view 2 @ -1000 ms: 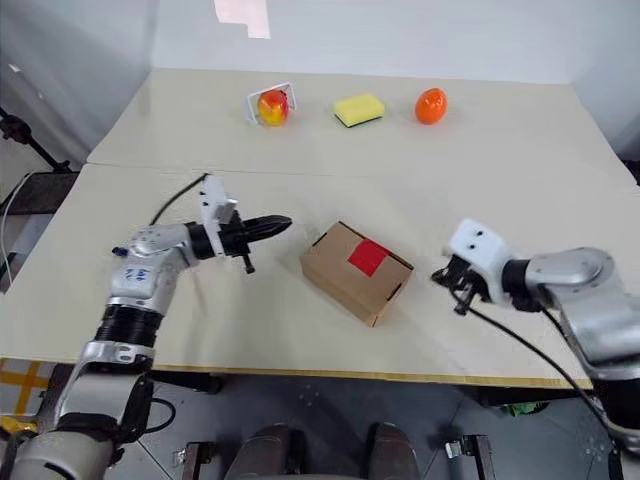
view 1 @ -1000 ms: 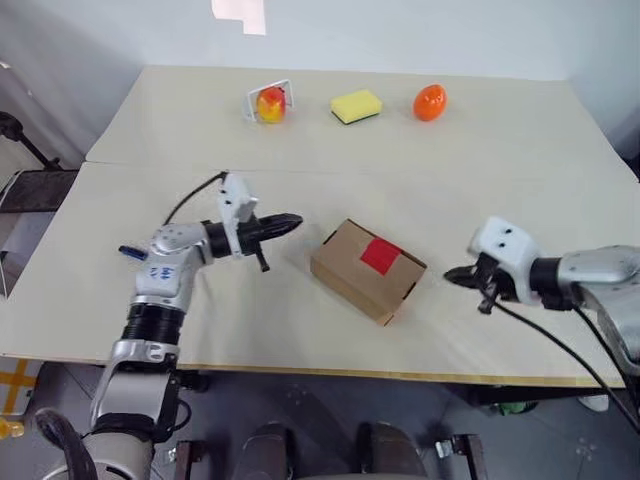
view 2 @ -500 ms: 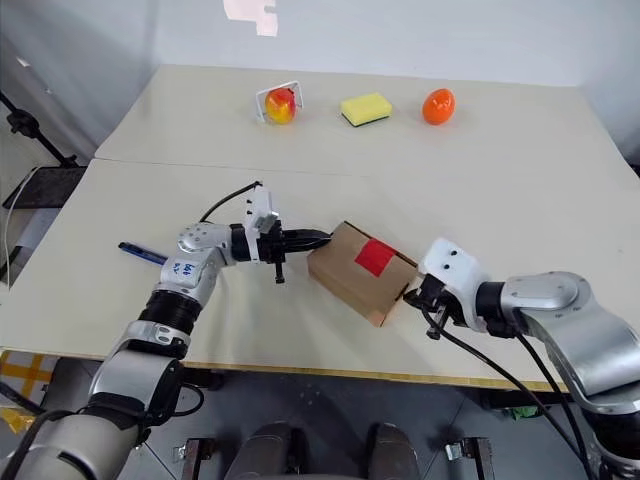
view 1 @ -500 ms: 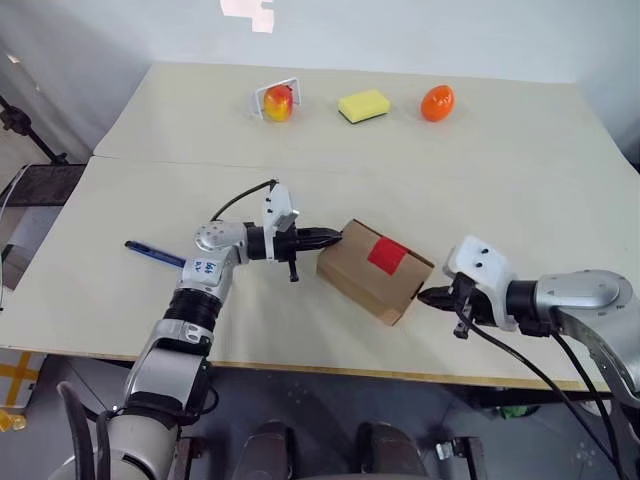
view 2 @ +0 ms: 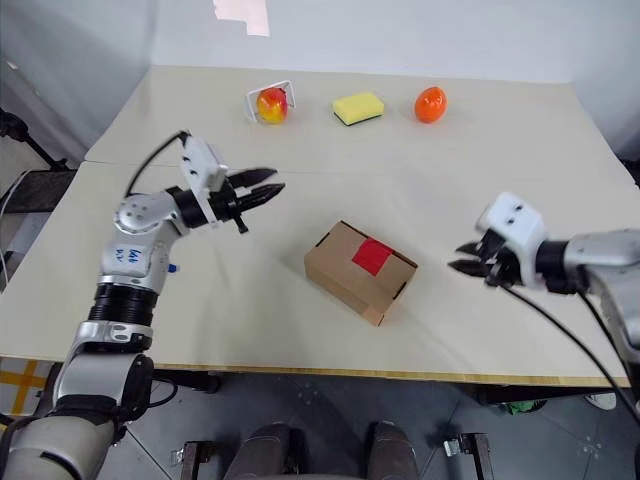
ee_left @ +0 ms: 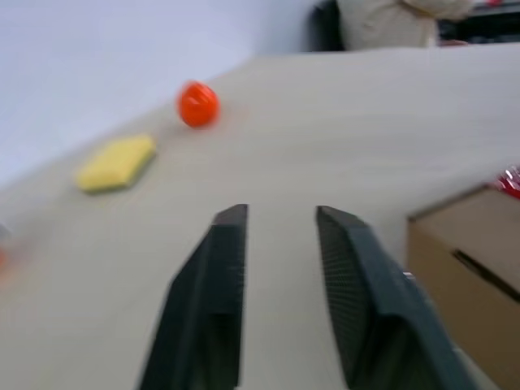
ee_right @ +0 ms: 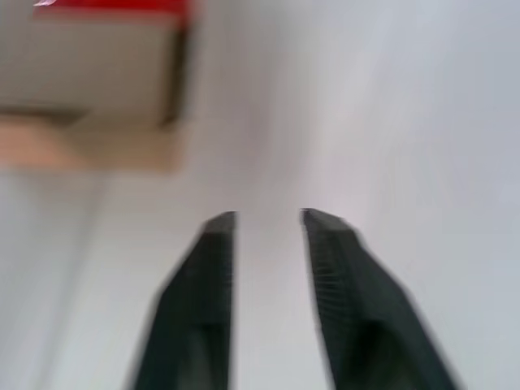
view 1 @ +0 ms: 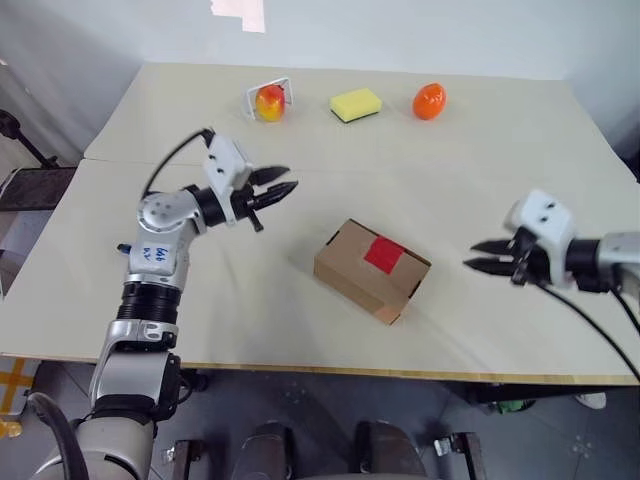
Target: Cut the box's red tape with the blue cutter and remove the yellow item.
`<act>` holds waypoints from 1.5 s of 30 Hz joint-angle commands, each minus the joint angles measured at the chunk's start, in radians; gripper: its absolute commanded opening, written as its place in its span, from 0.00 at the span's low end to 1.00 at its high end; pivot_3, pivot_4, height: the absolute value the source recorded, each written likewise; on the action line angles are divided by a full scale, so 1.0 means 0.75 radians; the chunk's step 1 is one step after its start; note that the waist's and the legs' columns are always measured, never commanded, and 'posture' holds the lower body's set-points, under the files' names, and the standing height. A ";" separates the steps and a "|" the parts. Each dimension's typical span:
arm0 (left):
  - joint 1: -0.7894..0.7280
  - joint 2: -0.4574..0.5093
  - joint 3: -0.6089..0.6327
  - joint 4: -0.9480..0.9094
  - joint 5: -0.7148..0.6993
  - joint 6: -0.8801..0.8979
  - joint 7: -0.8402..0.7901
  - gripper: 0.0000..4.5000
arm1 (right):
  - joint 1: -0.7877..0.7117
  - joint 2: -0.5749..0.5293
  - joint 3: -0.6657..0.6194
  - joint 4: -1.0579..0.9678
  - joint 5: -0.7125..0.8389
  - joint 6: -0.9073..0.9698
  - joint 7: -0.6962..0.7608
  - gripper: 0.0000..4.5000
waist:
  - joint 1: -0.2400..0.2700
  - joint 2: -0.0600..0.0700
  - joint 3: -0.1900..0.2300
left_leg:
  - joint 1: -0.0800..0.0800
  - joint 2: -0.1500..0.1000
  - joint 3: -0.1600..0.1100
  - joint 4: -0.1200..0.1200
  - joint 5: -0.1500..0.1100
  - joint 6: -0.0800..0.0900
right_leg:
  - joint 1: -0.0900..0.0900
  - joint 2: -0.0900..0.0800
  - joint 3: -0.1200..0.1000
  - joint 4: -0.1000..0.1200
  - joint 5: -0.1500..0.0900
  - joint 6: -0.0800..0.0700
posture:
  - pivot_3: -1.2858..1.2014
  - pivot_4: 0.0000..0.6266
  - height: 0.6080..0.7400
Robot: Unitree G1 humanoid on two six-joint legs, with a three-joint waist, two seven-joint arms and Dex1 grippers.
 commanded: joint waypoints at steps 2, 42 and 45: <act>0.125 0.086 0.144 -0.373 -0.053 0.278 0.190 0.69 | -0.143 0.104 0.022 0.296 -0.034 -0.358 0.130 0.74 | -0.018 -0.001 0.001 | 0.000 0.000 -0.003 -0.001 0.000 0.000 | 0.000 0.000 0.000 0.000 0.000 0.000 | 0.52 0.24 1.00; 1.109 -0.722 0.484 -1.488 -0.422 0.914 1.951 1.00 | -0.684 0.484 0.046 1.396 -0.191 -0.848 0.550 1.00 | -0.007 0.005 0.003 | 0.017 0.000 -0.015 0.001 0.000 0.005 | 0.027 -0.007 0.004 -0.008 0.002 0.000 | 0.52 0.24 1.00; 0.965 -0.716 0.524 -1.396 -0.420 0.993 1.986 1.00 | -0.653 0.479 0.039 1.344 -0.186 -0.812 0.528 1.00 | -0.008 0.005 0.003 | 0.017 0.000 -0.015 -0.001 0.000 0.005 | 0.027 -0.007 -0.003 -0.008 0.003 0.000 | 0.52 0.24 1.00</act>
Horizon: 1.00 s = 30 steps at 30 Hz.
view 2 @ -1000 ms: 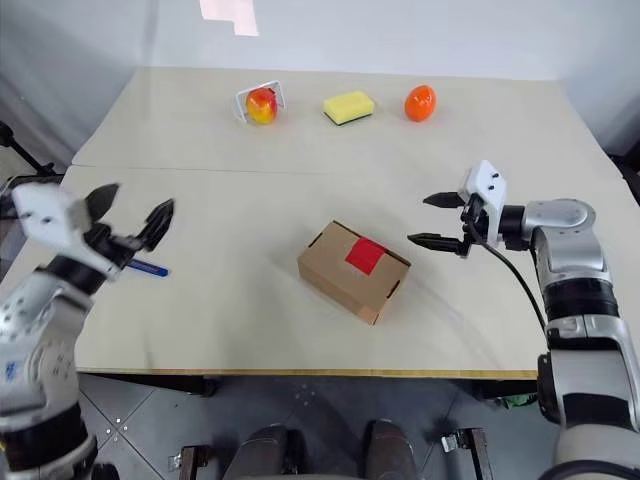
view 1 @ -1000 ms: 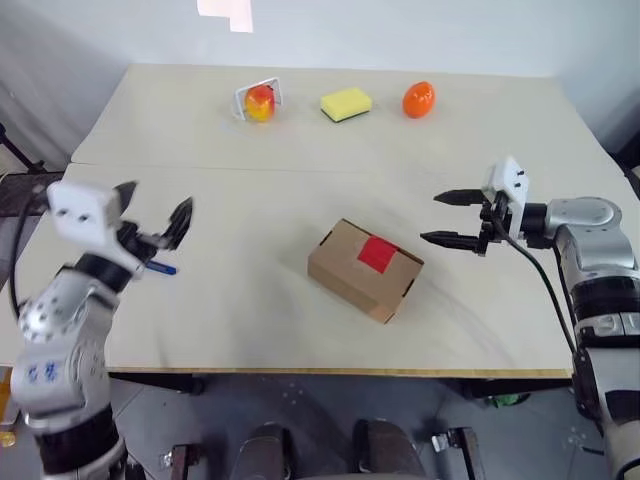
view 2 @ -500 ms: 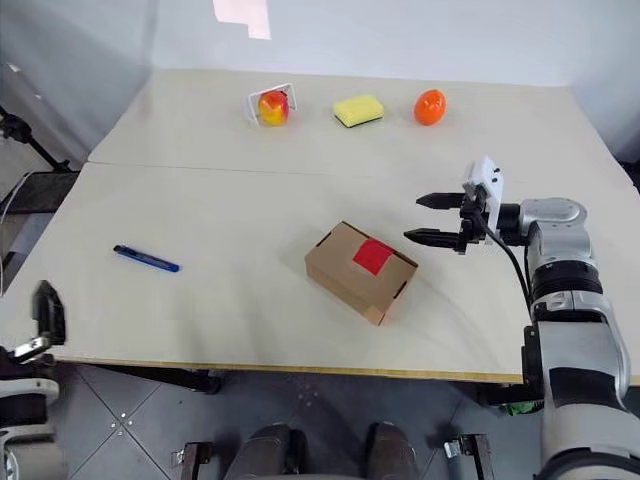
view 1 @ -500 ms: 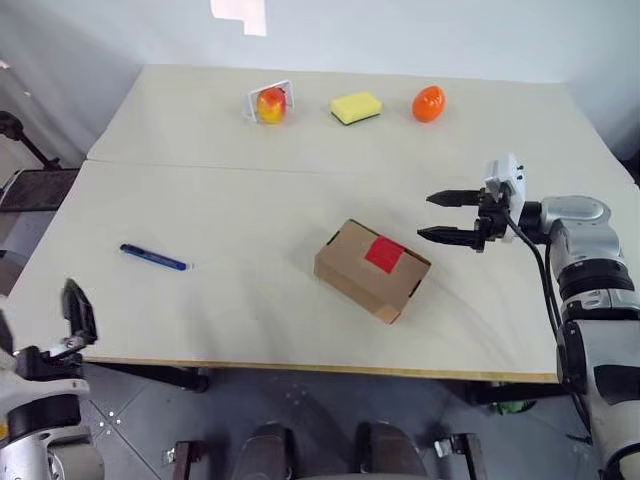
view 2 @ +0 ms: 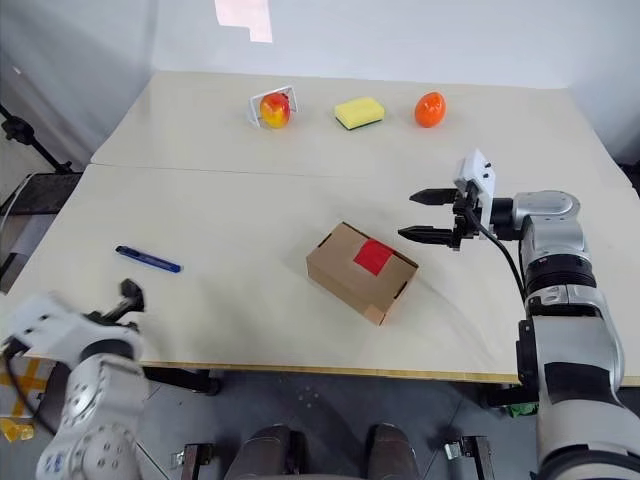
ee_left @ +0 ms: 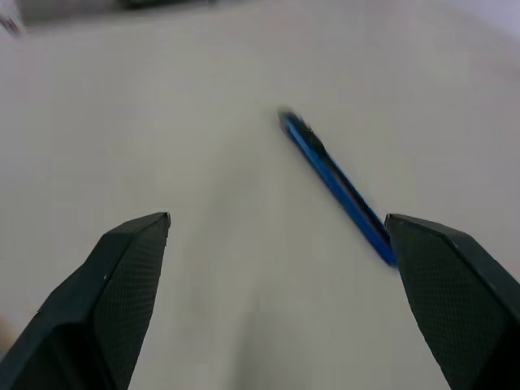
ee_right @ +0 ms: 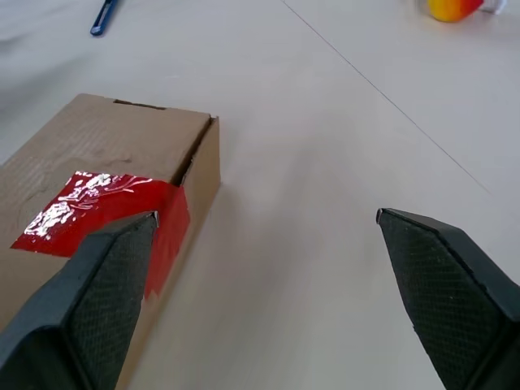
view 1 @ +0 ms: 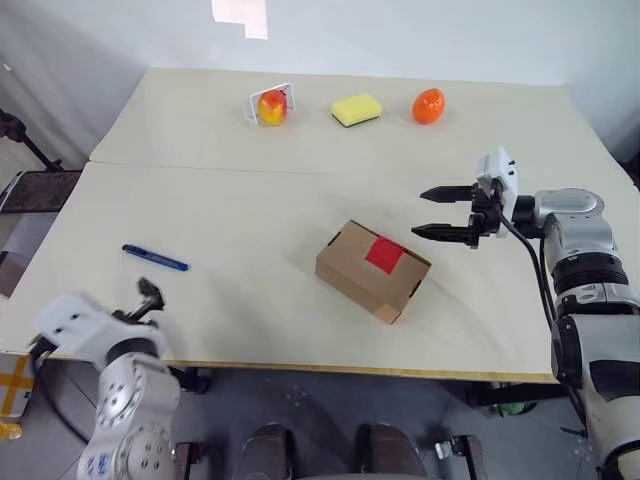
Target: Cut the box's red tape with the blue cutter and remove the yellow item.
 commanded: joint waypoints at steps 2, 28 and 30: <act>-0.155 0.009 0.065 0.087 -0.006 0.094 0.054 1.00 | 0.040 -0.025 -0.047 -0.105 0.036 0.054 -0.018 1.00 | 0.000 0.000 0.000 | 0.000 0.000 0.000 -0.001 0.000 0.000 | 0.000 0.000 -0.001 0.000 0.000 0.000 | 0.52 0.24 1.00; -0.853 0.053 0.185 0.772 0.384 0.535 0.171 1.00 | 0.218 -0.038 -0.070 -0.401 0.070 0.200 -0.118 1.00 | 0.030 0.000 0.000 | -0.001 0.000 0.000 -0.002 0.001 -0.003 | -0.003 0.002 -0.001 0.000 0.000 0.001 | 0.52 0.24 1.00; -0.861 0.040 0.212 0.764 0.424 0.582 0.189 0.96 | 0.220 -0.038 -0.068 -0.405 0.069 0.204 -0.123 1.00 | 0.030 0.000 0.000 | -0.001 0.000 0.000 -0.002 0.001 -0.003 | -0.003 0.002 -0.001 0.000 0.000 0.001 | 0.52 0.24 1.00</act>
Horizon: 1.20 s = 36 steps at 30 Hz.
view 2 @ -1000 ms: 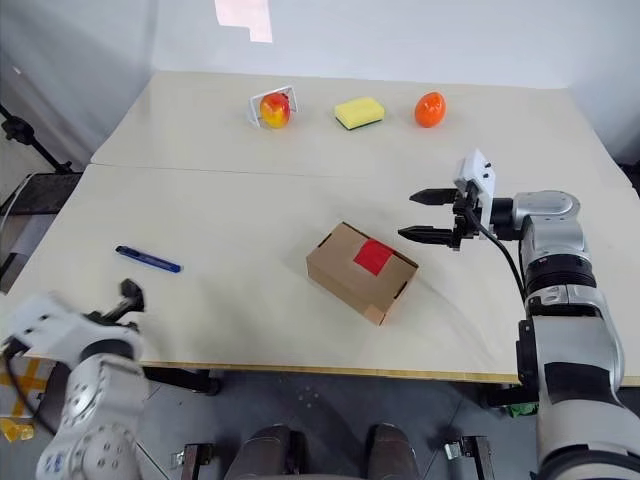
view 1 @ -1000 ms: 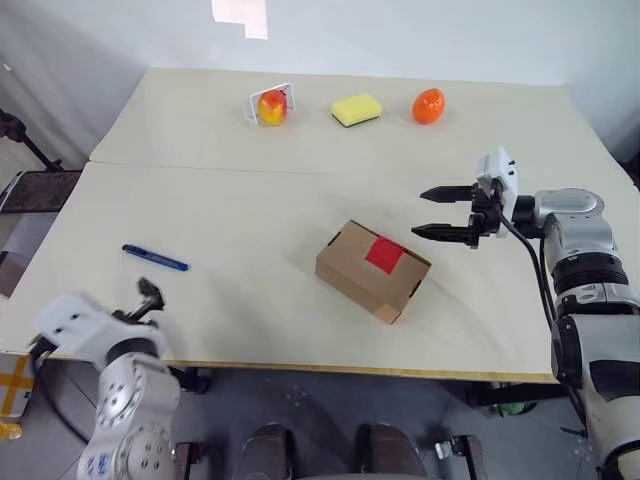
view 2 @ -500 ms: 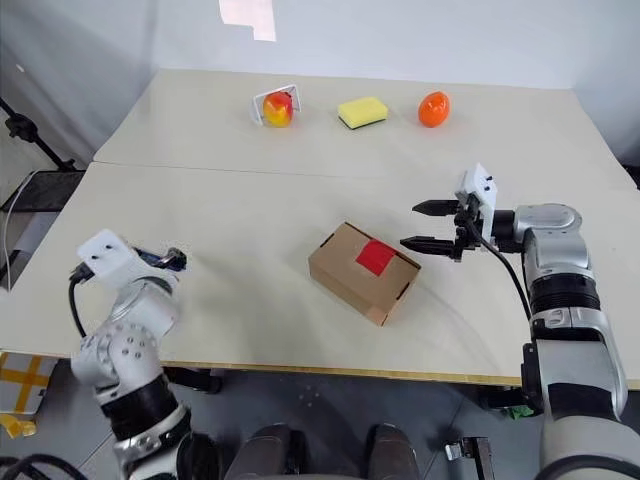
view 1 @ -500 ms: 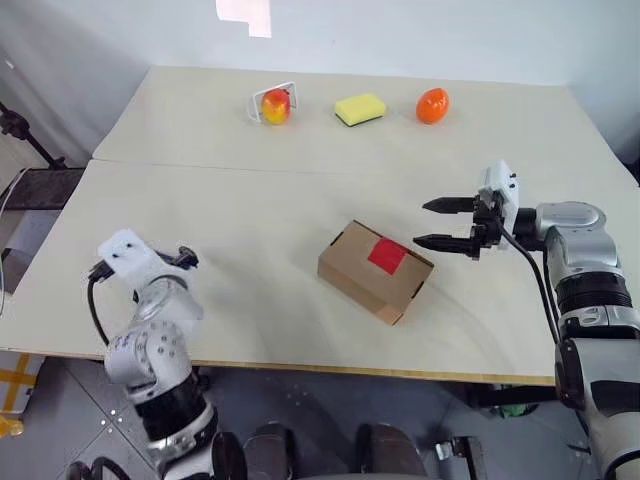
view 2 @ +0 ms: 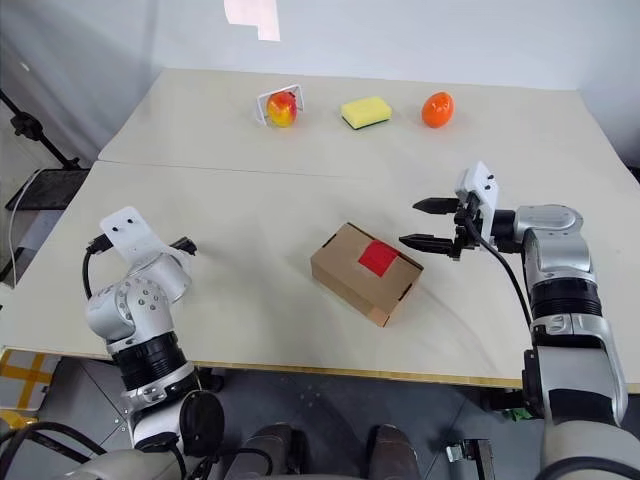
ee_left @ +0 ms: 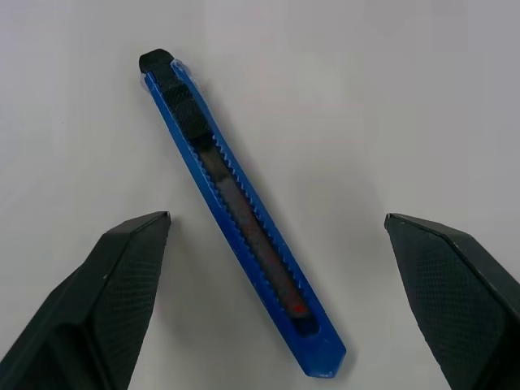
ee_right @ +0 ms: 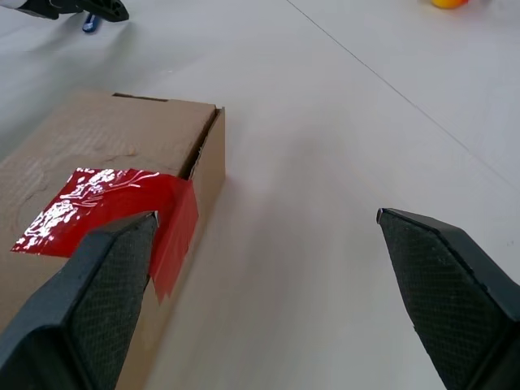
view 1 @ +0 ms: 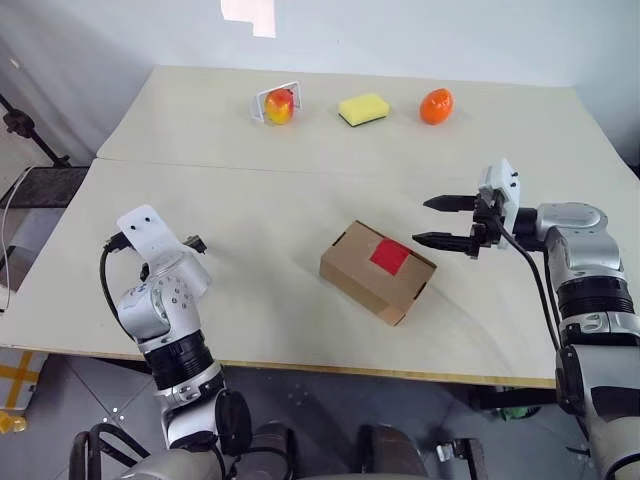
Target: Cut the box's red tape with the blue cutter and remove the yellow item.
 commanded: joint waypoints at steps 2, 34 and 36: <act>-0.004 -0.055 0.110 0.018 0.102 0.156 0.067 0.86 | 0.007 -0.020 -0.020 -0.048 0.018 0.004 -0.014 1.00 | -0.002 0.000 0.000 | 0.000 0.000 0.000 0.000 0.000 0.000 | 0.000 0.000 0.000 0.000 0.000 0.000 | 0.52 0.24 1.00; 0.012 -0.118 0.340 -0.148 0.260 0.249 -0.178 0.24 | 0.012 -0.022 -0.018 -0.085 0.018 0.021 -0.054 1.00 | -0.036 0.004 -0.002 | 0.012 0.001 0.018 -0.014 0.000 -0.001 | -0.005 0.001 0.017 0.000 0.000 0.000 | 0.52 0.24 1.00; 0.028 -0.108 0.346 -0.163 0.265 0.250 -0.198 0.35 | 0.015 -0.023 -0.018 -0.088 0.016 0.023 -0.055 1.00 | -0.037 0.004 -0.002 | 0.013 0.001 0.019 -0.015 0.000 -0.001 | -0.005 0.001 0.018 0.000 0.000 0.000 | 0.52 0.24 1.00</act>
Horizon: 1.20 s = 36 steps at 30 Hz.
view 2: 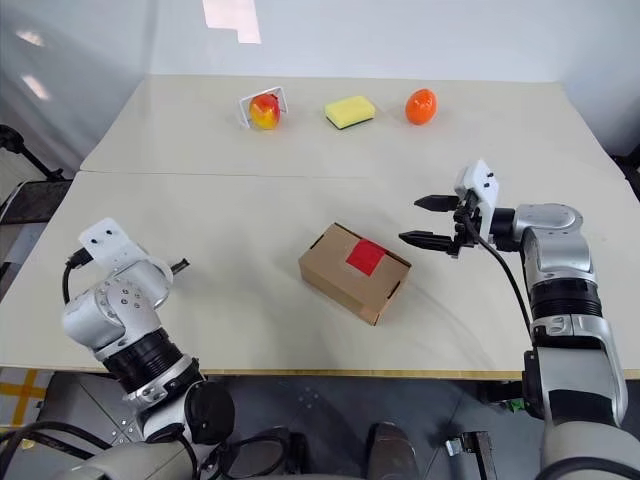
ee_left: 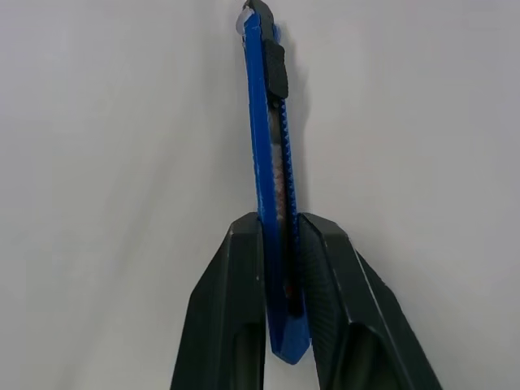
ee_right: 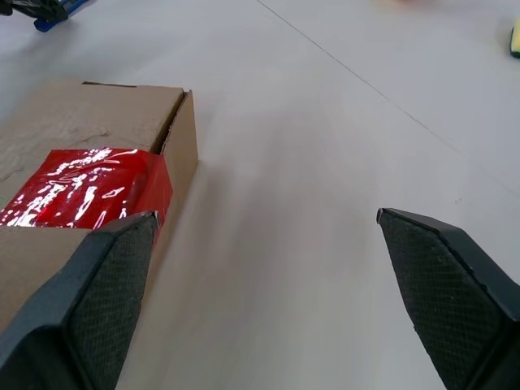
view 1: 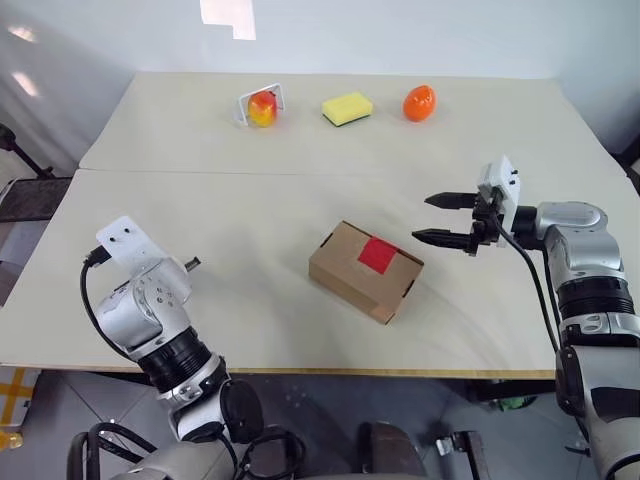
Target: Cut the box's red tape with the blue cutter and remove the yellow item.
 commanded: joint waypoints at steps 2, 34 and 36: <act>0.078 0.002 0.076 0.016 0.057 0.065 -0.012 0.46 | 0.013 -0.024 -0.018 -0.053 0.017 0.002 -0.007 1.00 | -0.002 0.000 0.000 | 0.001 0.000 0.001 -0.001 0.000 0.000 | 0.000 0.000 0.000 0.000 0.000 0.000 | 0.52 0.24 1.00; 0.095 0.037 0.039 0.131 0.310 0.300 -0.095 0.09 | 0.023 -0.028 -0.023 -0.084 0.020 0.026 -0.040 1.00 | -0.034 0.018 -0.011 | 0.020 0.000 0.016 -0.015 0.000 -0.001 | 0.003 0.000 0.014 0.001 0.000 0.000 | 0.52 0.24 1.00; 0.104 0.043 0.034 0.121 0.314 0.304 -0.110 0.09 | 0.021 -0.027 -0.022 -0.087 0.020 0.028 -0.042 1.00 | -0.034 0.018 -0.011 | 0.020 0.000 0.017 -0.015 0.000 -0.001 | 0.003 0.000 0.015 0.001 0.000 0.000 | 0.52 0.24 1.00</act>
